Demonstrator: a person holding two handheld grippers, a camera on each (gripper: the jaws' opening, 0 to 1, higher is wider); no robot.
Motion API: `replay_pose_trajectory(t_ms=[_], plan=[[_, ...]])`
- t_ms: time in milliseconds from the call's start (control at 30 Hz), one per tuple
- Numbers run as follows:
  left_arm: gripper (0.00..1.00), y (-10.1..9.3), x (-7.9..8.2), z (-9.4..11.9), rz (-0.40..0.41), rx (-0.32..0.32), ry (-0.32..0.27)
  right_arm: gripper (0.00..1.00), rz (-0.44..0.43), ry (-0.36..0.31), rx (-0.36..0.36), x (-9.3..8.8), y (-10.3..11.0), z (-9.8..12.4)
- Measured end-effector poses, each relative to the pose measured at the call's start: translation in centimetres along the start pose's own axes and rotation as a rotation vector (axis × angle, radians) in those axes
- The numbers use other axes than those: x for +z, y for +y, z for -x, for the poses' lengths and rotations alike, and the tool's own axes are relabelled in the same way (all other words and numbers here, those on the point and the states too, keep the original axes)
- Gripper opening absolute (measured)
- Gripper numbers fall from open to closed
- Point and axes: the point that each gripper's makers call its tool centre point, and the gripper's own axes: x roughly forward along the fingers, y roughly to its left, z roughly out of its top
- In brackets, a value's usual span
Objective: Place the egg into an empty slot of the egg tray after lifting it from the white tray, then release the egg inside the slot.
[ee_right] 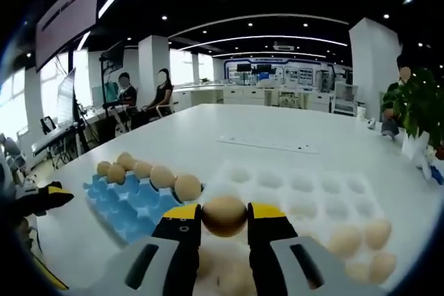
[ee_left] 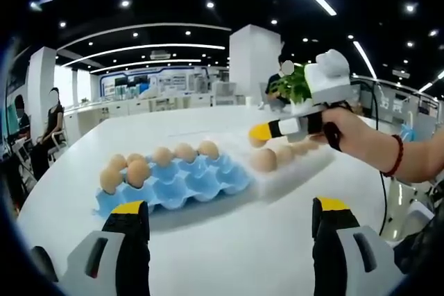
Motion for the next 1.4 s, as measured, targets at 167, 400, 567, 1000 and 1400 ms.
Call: replay_pose_trajectory(t_ms=[167,400,567,1000,1400], plan=[[1.0,-0.1,0.0,0.1,-0.004,0.0,0.001,0.27,0.0,0.0,0.025,0.0,1.0,-0.2],[1.0,0.0,0.0,0.3,-0.006,0.003,-0.001,0.27,0.019,-0.012,0.078,0.3,2.8,-0.8],[1.0,0.0,-0.1,0.4,-0.008,0.004,0.001,0.27,0.03,0.002,0.107,0.2,4.3,-1.4],[0.99,0.1,-0.2,0.2,-0.019,-0.005,0.007,0.27,0.029,-0.01,0.192,0.9,7.8,-2.1],[0.99,0.8,-0.3,0.4,-0.019,0.005,0.014,0.27,0.024,-0.002,0.258,0.6,9.8,-2.8]])
